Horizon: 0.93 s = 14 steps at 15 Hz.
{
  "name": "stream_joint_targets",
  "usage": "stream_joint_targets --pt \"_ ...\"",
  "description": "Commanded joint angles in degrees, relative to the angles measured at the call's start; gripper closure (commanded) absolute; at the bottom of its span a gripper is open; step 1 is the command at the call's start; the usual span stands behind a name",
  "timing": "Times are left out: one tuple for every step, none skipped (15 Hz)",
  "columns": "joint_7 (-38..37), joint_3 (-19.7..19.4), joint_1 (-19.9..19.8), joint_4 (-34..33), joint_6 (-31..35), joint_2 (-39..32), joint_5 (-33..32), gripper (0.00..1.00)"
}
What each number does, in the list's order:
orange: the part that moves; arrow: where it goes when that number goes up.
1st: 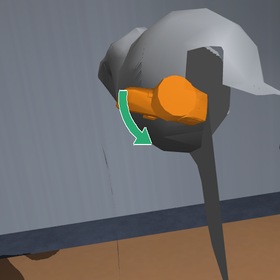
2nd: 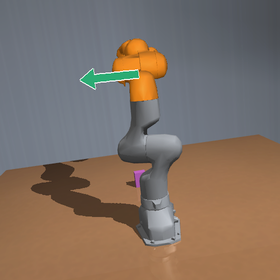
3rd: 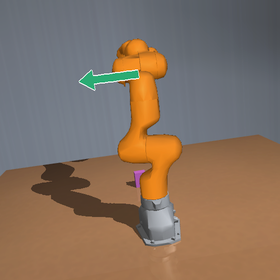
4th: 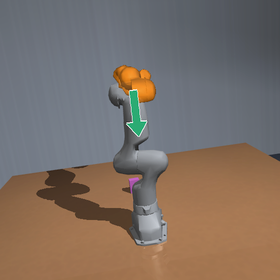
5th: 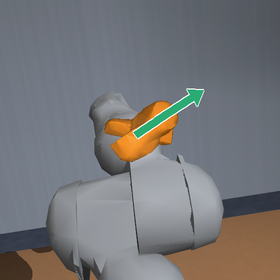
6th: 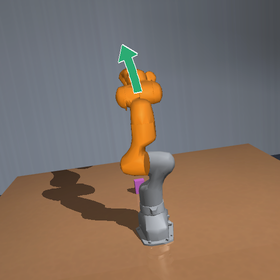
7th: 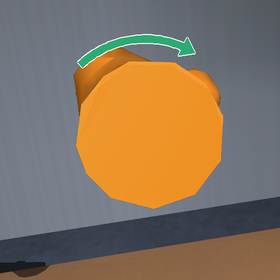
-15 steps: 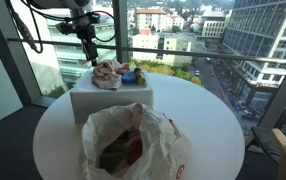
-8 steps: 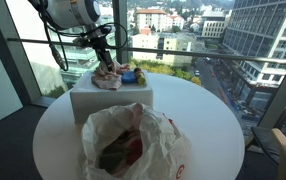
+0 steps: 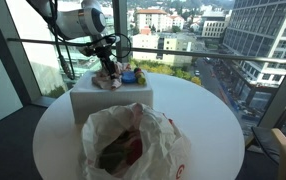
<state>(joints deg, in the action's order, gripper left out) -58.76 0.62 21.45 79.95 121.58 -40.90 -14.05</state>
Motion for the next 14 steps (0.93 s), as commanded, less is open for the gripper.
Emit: stream_joint_targets --pt "0.21 0.0 -0.03 6.3 0.27 4.3 1.05 0.64" --pt "0.62 0.46 -0.3 8.4 0.21 6.13 1.54 0.73" --pt "0.8 0.67 -0.39 10.13 0.43 7.87 1.64 0.79" --pt "0.93 0.97 -0.6 12.1 0.81 10.06 1.93 0.86" --pt "1.47 1.61 -1.1 14.28 0.97 12.93 2.86 0.9" --pt "1.7 2.08 -1.41 16.19 1.05 15.45 3.78 0.92" --pt "1.74 2.32 -1.57 18.94 1.33 18.88 4.24 0.93" --pt "1.95 2.65 -1.78 20.58 1.45 21.22 4.56 0.91" --pt "1.79 2.89 -2.01 22.81 2.22 24.05 4.67 0.9" --pt "1.6 3.16 -2.27 24.87 2.3 27.02 4.74 0.93" --pt "1.44 3.44 -2.56 27.13 2.52 30.12 4.51 0.9" --pt "1.03 3.64 -2.81 29.25 2.58 33.19 3.81 0.9" --pt "0.62 3.91 -3.19 31.51 2.53 36.44 3.22 0.9" --pt "-0.06 4.13 -3.73 33.85 2.79 39.71 2.79 0.9"
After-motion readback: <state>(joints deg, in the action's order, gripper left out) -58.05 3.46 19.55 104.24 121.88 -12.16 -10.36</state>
